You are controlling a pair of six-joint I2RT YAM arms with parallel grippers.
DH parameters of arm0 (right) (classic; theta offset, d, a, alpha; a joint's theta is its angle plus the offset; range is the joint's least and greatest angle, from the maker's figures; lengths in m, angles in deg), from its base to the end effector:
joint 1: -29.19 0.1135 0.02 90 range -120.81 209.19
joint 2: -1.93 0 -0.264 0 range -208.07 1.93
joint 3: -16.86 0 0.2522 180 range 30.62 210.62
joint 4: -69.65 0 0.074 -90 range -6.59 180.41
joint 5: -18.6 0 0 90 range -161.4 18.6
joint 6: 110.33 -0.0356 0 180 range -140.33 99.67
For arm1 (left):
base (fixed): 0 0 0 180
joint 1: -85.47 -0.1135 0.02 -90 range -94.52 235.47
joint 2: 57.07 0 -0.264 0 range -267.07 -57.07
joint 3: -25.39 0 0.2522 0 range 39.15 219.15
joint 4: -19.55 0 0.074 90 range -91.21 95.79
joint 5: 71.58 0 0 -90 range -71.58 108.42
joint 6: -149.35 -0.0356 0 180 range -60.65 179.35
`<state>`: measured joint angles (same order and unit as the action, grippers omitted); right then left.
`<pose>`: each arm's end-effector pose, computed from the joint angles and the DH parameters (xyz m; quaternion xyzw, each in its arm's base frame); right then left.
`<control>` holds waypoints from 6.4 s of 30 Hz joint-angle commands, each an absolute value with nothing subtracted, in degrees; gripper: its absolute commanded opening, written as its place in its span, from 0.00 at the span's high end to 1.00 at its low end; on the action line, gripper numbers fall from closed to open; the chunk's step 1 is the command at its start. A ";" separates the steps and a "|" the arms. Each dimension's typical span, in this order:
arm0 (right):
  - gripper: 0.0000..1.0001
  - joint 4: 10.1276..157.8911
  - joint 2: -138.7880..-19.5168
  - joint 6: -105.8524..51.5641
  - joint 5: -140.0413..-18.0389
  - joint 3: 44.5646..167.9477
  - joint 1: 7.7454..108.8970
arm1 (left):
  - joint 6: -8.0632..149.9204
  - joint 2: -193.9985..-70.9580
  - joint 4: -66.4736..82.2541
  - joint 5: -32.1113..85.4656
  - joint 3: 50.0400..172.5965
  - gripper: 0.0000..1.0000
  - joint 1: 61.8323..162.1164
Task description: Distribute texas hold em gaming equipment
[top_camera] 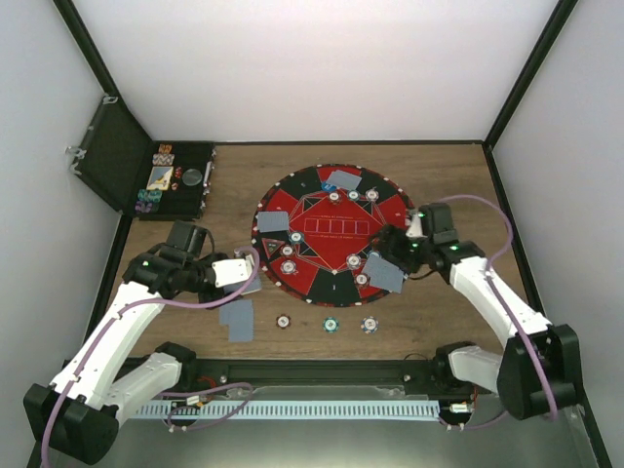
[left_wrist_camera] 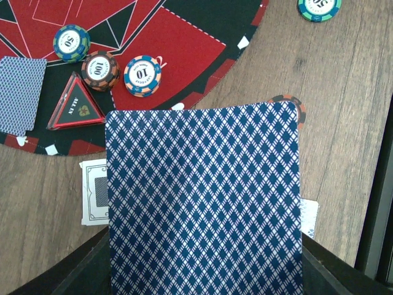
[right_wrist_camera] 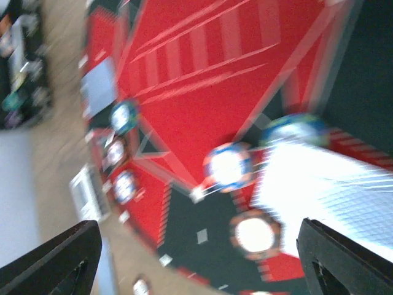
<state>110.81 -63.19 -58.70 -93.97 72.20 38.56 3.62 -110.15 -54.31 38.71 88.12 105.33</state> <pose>0.2196 0.0501 0.2272 0.1681 0.9112 0.3013 0.2252 0.1433 -0.0649 0.2701 0.6191 0.7341 -0.0957 0.2619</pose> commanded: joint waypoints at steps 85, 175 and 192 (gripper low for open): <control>0.90 80.93 -95.70 -69.45 -117.88 89.87 77.24 | 3.23 -109.63 -54.51 39.47 89.71 0.96 105.25; 0.25 96.85 -105.27 -9.83 -48.74 97.21 77.93 | 3.03 -107.24 -56.38 37.59 89.51 0.96 105.16; 0.26 98.93 -115.62 -11.08 -48.41 108.57 69.53 | 3.11 -107.43 -56.32 36.96 89.70 0.96 105.16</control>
<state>97.19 -113.90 -9.35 -48.77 104.88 71.24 3.41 -107.57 -56.15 36.61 88.23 105.38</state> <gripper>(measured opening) 0.742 0.622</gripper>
